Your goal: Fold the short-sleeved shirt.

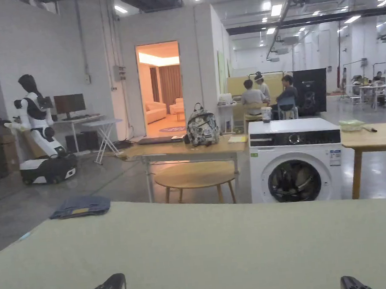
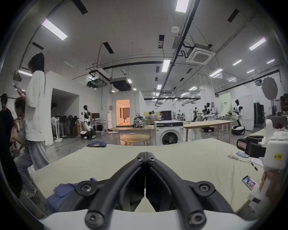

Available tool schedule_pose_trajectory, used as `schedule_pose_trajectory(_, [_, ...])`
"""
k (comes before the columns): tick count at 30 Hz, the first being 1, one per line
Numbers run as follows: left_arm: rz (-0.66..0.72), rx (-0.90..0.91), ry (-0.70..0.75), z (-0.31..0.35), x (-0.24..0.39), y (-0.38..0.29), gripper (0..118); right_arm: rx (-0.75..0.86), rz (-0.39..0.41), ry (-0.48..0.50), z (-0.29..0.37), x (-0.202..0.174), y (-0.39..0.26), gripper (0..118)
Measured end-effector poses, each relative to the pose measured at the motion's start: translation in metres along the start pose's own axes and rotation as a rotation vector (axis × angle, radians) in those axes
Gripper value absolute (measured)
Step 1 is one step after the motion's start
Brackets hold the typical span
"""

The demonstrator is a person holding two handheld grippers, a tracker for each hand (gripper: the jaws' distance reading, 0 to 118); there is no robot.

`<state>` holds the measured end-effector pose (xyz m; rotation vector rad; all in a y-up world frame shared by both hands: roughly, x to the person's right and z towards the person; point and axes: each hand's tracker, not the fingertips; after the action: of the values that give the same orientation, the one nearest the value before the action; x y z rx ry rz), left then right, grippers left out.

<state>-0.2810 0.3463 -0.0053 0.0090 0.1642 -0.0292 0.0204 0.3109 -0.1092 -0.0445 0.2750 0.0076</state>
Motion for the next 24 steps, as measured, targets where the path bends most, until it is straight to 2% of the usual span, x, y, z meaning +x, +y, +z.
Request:
schedule_pose_trajectory(4, [-0.012, -0.041, 0.049, 0.016, -0.028, 0.001, 0, -0.015, -0.03, 0.104, -0.014, -0.029, -0.005, 0])
schedule_pose_trajectory(6, [-0.016, -0.055, 0.102, 0.021, -0.036, -0.002, 0, -0.03, -0.015, 0.115, -0.018, -0.04, -0.009, 0])
schedule_pose_trajectory(10, [-0.022, -0.09, 0.114, 0.022, -0.05, -0.007, 0, -0.06, -0.009, 0.165, -0.02, -0.05, -0.016, 0])
schedule_pose_trajectory(12, [-0.04, -0.155, 0.089, 0.018, -0.06, -0.011, 0, -0.065, 0.009, 0.189, -0.019, -0.05, -0.018, 0])
schedule_pose_trajectory(14, [-0.029, -0.246, 0.028, 0.005, -0.079, -0.017, 0, -0.053, 0.062, 0.2, -0.017, -0.048, -0.021, 0])
schedule_pose_trajectory(16, [-0.054, -0.316, -0.007, -0.014, -0.097, -0.027, 30, -0.052, 0.077, 0.187, -0.017, -0.043, -0.028, 0])
schedule_pose_trajectory(18, [-0.056, -0.419, -0.018, -0.046, -0.12, -0.045, 77, -0.095, 0.058, 0.175, -0.022, -0.035, -0.035, 0])
schedule_pose_trajectory(21, [0.054, -0.545, -0.038, -0.094, -0.152, -0.078, 76, -0.155, 0.035, 0.148, -0.031, -0.023, -0.048, 0])
schedule_pose_trajectory(24, [0.124, -0.671, -0.019, -0.147, -0.18, -0.127, 76, -0.209, 0.046, 0.118, -0.039, -0.012, -0.06, 0])
